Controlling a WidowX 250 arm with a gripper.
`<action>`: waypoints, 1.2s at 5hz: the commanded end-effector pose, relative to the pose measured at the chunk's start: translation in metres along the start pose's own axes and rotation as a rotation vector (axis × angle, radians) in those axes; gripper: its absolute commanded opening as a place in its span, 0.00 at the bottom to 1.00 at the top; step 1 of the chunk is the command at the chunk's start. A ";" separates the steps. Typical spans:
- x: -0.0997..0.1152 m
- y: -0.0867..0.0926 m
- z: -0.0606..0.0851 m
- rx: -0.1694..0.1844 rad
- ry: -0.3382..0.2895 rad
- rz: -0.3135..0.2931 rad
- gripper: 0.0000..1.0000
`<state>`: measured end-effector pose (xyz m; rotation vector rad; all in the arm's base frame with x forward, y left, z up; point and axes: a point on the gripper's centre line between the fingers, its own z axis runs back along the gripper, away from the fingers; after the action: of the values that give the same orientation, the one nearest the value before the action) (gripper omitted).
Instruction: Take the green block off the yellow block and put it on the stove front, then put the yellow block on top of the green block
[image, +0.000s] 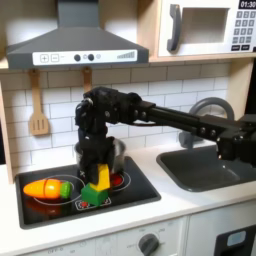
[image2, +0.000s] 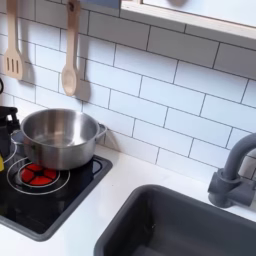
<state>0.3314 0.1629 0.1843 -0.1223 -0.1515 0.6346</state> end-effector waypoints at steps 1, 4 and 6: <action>-0.002 -0.002 0.005 -0.010 -0.008 -0.004 0.00; -0.001 0.000 0.005 -0.018 0.000 -0.003 0.00; -0.001 0.000 0.004 -0.027 0.013 -0.005 0.00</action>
<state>0.3282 0.1658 0.1894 -0.1483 -0.1529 0.6359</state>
